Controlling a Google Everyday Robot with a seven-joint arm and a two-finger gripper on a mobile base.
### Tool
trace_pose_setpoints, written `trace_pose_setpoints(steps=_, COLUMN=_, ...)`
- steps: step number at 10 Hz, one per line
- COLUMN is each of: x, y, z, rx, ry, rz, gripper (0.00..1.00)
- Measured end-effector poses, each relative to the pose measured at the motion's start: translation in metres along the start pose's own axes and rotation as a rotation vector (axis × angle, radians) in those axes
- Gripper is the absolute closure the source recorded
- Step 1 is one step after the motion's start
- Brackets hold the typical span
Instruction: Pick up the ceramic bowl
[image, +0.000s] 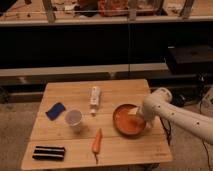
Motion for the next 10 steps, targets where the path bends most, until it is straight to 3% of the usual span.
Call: trace_pose_setpoints(steps=10, x=-0.0029, y=-0.0032, z=0.0067, rx=0.0, ry=0.0, rz=-0.009, gripper=0.2)
